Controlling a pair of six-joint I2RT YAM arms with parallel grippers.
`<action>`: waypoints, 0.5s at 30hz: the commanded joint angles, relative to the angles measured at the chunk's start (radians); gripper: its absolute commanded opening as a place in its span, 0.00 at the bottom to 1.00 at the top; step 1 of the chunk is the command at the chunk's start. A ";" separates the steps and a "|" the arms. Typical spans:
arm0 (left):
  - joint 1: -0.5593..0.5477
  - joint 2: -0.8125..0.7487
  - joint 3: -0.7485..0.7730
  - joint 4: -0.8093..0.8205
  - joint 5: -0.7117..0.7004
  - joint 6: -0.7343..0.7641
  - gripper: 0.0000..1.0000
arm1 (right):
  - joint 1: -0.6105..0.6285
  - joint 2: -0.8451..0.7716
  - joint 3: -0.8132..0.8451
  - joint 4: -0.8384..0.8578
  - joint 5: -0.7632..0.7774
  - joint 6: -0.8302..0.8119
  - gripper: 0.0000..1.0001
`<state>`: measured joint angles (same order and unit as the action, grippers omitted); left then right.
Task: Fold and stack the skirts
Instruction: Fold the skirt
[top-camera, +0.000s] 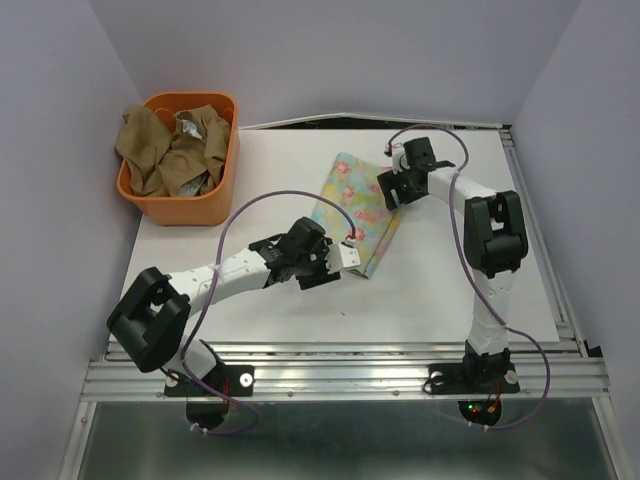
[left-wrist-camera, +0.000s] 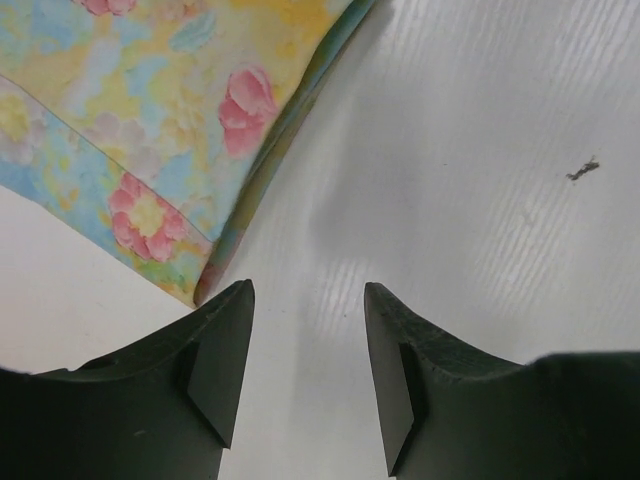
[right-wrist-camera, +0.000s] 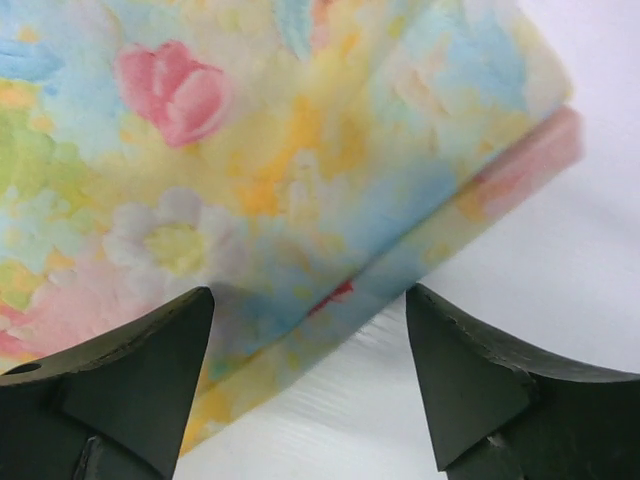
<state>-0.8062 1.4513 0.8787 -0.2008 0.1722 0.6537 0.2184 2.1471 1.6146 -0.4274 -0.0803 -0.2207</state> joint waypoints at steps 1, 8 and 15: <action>-0.004 -0.034 -0.044 0.191 -0.069 0.156 0.61 | -0.013 -0.144 0.062 -0.025 0.133 -0.008 0.83; -0.004 0.007 -0.112 0.399 -0.066 0.309 0.61 | 0.041 -0.208 0.128 -0.206 -0.163 0.162 0.79; -0.002 0.087 -0.100 0.403 0.001 0.435 0.60 | 0.065 -0.139 0.059 -0.206 -0.490 0.353 0.71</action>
<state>-0.8055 1.5089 0.7773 0.1532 0.1253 0.9859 0.2710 1.9587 1.7096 -0.5808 -0.3580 0.0151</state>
